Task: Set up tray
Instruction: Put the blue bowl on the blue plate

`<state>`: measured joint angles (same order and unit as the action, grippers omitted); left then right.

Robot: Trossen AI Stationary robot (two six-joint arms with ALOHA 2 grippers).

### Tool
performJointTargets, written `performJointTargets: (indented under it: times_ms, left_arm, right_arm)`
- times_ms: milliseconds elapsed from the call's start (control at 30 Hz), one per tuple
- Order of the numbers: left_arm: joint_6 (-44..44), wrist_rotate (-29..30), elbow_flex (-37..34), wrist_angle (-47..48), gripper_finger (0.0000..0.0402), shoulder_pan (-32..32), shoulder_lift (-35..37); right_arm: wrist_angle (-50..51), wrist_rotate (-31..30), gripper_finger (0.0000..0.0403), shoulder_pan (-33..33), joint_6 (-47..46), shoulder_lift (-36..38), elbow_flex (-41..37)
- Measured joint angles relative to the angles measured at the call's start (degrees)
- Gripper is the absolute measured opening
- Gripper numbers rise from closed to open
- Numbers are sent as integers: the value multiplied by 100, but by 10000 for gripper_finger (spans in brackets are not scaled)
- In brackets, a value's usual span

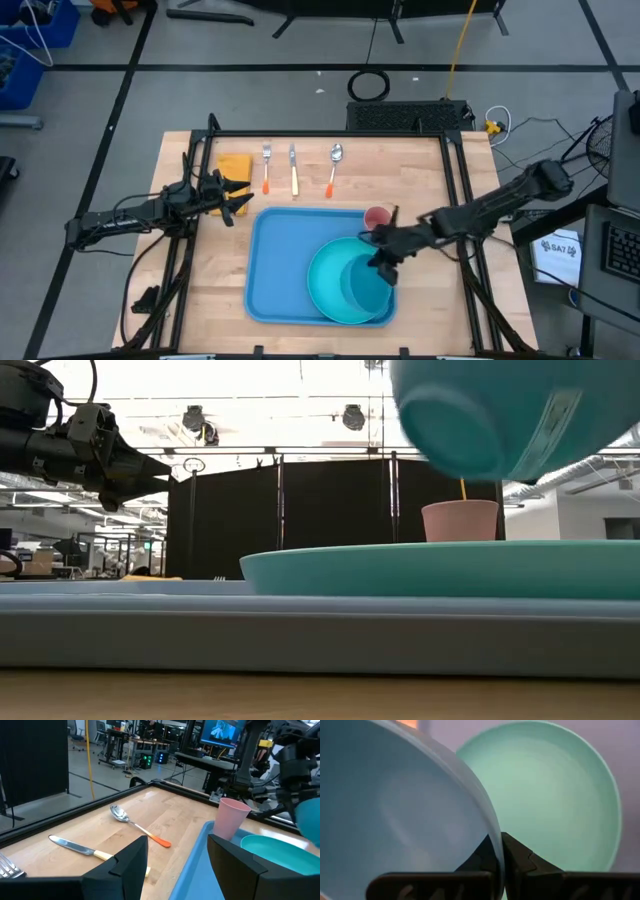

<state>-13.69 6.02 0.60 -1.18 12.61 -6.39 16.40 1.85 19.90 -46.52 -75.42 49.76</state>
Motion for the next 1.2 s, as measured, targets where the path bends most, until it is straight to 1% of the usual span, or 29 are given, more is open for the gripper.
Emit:
performJointTargets:
  times_ms: [100, 200, 333, 467, 633, 767, 867, 1200]
  left_arm:
    - [0, 0, 0, 0, 209, 0, 1]
    - [-1, 0, 0, -1, 209, 1, 0]
    - [-3, 0, 0, -1, 209, 1, 2]
    - [-3, 0, 0, 0, 209, 0, 1]
    - [-12, 0, 0, 1, 209, -1, 0]
    - [-12, 0, 0, -1, 209, 1, 0]
    - [-12, -2, 0, 0, 209, 0, 0]
    - [-11, -4, 0, 1, 209, -1, 0]
  right_arm:
    - [691, 124, 0, -176, 280, -414, 510]
    - [1330, 118, 0, -258, 528, -820, 1039]
    - [1783, 110, 0, -272, 830, -1376, 1674]
    - [2030, 134, 0, -269, 1060, -1880, 2061]
    - [2351, 128, 0, -328, 1140, -2293, 2185]
    - [2352, 129, 0, -350, 1172, -2461, 2198]
    - [2352, 51, 2, -345, 1186, -2511, 2200]
    - [2265, -53, 34, -383, 1138, -2526, 2185]
